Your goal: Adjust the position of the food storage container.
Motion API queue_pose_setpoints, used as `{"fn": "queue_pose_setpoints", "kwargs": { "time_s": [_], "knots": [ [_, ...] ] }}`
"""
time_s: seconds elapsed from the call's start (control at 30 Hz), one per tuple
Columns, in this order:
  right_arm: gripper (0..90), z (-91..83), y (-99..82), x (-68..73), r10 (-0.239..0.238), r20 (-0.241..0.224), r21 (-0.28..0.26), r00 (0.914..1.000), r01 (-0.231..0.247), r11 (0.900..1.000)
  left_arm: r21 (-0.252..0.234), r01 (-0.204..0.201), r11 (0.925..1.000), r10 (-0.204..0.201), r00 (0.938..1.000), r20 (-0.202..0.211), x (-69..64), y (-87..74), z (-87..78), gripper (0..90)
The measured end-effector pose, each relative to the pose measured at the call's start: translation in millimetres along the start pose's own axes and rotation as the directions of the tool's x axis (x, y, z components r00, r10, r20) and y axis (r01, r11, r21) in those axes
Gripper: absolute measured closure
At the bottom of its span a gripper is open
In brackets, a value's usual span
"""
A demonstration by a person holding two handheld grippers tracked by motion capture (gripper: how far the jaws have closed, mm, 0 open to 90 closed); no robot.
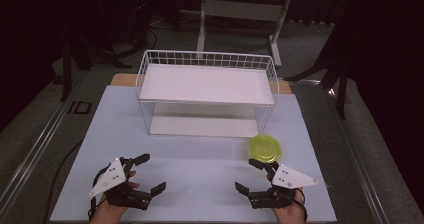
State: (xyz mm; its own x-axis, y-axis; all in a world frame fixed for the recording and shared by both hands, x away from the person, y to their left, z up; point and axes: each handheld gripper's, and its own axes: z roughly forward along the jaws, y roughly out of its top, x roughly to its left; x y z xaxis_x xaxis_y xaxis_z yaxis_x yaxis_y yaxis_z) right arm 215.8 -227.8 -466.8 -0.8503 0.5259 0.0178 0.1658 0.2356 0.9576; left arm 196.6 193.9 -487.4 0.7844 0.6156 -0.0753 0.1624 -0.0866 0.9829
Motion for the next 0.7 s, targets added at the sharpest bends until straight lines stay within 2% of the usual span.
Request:
{"fn": "queue_pose_setpoints", "kwargs": {
  "time_s": [0.1,0.27,0.3,0.4,0.6,0.63,0.7],
  "knots": [
    [16.6,-0.6,1.6,0.9,0.007,-0.005,-0.009,1.0,-0.007,0.9999,-0.002,0.006,1.0,-0.006,1.0,-0.002,0.3,-0.2,0.2,2.2],
    [15.3,-0.4,4.6,1.9,0.015,0.026,-0.001,0.9995,-0.015,0.9999,-0.004,0.01,0.9999,-0.01,0.9999,-0.005,0.9,-0.6,0.0,2.2],
    [15.3,0.3,6.8,1.7,0.022,0.051,0.01,0.9984,-0.023,0.9997,-0.005,0.01,0.9999,-0.01,0.9999,-0.004,0.9,-0.6,-0.2,2.2],
    [14.5,0.8,10.5,1.5,0.031,0.055,0.022,0.998,-0.033,0.9992,-0.004,0.013,0.9999,-0.013,0.9999,-0.002,1.2,-0.5,-0.5,2.2],
    [12.4,-6.0,26.8,-2.8,0.023,0.045,-0.039,0.9987,-0.021,0.999,0.005,0.021,0.9998,-0.021,0.9998,-0.005,3.4,-1.8,0.9,2.2],
    [12.4,-6.9,28.9,-4.6,0.015,0.062,-0.044,0.998,-0.012,0.999,0.006,0.023,0.9997,-0.023,0.9997,-0.005,3.7,-1.9,1.0,2.2],
    [12.4,-8.1,31.6,-9.6,0.012,0.061,-0.057,0.998,-0.008,0.9984,0.004,0.022,0.9997,-0.022,0.9997,-0.004,3.7,-1.8,1.0,2.2]
  ]
}}
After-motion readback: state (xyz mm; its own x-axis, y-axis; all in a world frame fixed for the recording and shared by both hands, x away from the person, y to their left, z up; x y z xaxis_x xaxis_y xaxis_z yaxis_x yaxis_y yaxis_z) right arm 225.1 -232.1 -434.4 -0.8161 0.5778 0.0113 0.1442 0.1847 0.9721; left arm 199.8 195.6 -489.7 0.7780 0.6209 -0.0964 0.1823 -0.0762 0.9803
